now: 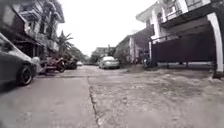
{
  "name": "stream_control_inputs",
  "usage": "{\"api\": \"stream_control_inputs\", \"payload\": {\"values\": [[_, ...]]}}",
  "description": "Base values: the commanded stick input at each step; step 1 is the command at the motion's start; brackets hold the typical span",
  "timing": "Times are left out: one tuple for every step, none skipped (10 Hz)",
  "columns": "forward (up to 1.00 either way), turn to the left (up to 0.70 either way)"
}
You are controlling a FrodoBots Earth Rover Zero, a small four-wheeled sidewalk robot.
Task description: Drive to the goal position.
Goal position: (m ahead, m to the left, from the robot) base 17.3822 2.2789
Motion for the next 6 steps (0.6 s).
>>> {"api": "stream_control_inputs", "payload": {"values": [[1.00,0.00],[1.00,0.00],[1.00,0.00],[1.00,0.00],[1.00,0.00],[1.00,0.00]]}}
